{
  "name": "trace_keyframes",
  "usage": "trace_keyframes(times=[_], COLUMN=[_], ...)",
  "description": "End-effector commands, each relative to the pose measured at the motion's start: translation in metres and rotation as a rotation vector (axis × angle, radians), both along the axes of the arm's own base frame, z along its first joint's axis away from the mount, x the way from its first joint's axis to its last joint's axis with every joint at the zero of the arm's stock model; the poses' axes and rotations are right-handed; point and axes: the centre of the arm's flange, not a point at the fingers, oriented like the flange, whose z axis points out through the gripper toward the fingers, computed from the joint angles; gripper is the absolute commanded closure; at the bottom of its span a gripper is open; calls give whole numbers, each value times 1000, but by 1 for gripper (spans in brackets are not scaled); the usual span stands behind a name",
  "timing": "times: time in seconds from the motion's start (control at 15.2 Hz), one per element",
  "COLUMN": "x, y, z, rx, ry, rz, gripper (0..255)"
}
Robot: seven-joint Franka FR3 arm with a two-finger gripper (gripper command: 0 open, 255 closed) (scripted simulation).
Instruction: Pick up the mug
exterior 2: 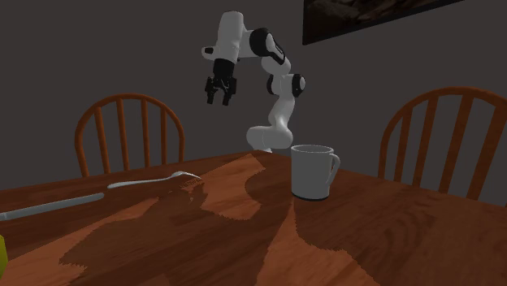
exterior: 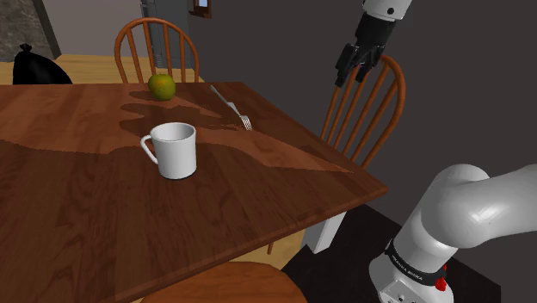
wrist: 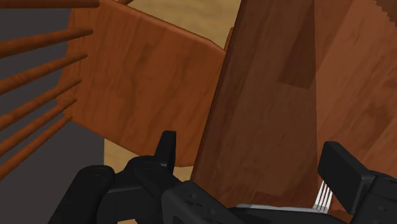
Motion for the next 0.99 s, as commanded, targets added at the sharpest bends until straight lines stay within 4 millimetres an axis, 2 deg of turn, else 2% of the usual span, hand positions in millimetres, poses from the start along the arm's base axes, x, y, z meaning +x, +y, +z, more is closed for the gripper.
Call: trace_keyframes(times=[0.0,0.92], x=[0,74], y=[0,157], z=[0,-42], rx=[0,77], ry=[0,71], rz=[0,-40], gripper=[0,0])
